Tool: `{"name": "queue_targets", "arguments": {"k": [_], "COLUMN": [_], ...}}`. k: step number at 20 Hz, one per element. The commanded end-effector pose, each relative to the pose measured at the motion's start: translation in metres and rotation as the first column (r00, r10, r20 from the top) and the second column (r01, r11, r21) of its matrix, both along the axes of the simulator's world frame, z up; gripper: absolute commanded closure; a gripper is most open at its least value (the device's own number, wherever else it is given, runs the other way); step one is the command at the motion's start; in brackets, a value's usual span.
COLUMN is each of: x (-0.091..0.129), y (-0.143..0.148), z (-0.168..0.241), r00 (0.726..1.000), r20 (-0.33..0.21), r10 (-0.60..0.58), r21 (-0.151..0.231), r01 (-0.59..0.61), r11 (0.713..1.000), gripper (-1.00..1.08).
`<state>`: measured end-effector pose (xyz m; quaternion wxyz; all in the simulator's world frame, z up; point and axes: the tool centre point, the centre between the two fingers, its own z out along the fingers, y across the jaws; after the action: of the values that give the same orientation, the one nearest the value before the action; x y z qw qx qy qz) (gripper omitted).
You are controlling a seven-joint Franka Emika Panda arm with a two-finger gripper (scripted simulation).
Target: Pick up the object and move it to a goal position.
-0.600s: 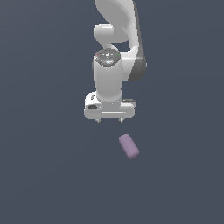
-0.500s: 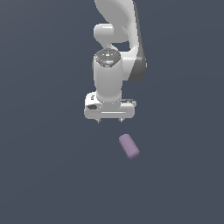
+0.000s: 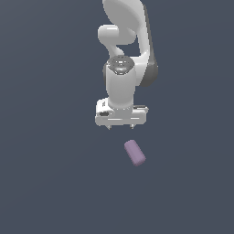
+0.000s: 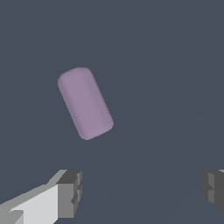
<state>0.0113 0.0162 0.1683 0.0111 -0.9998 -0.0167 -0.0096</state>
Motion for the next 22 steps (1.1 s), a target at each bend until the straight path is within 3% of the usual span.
{"name": "queue_targets", "arguments": {"k": [1,13,22], "x": [0.0,0.022,0.051], "y": [0.0,0.021,0.056], "z": [0.0,-0.022,-0.061], "r00": [1.0,0.991,0.945], "r20": [0.0,-0.005,-0.015], "r10": [-0.003,0.131,0.328], "r21": [0.001,-0.012,-0.022], "r01": [0.003,-0.131,-0.328], "r11": [1.0,0.991,0.944], "gripper": [-0.92,-0.92,-0.92]}}
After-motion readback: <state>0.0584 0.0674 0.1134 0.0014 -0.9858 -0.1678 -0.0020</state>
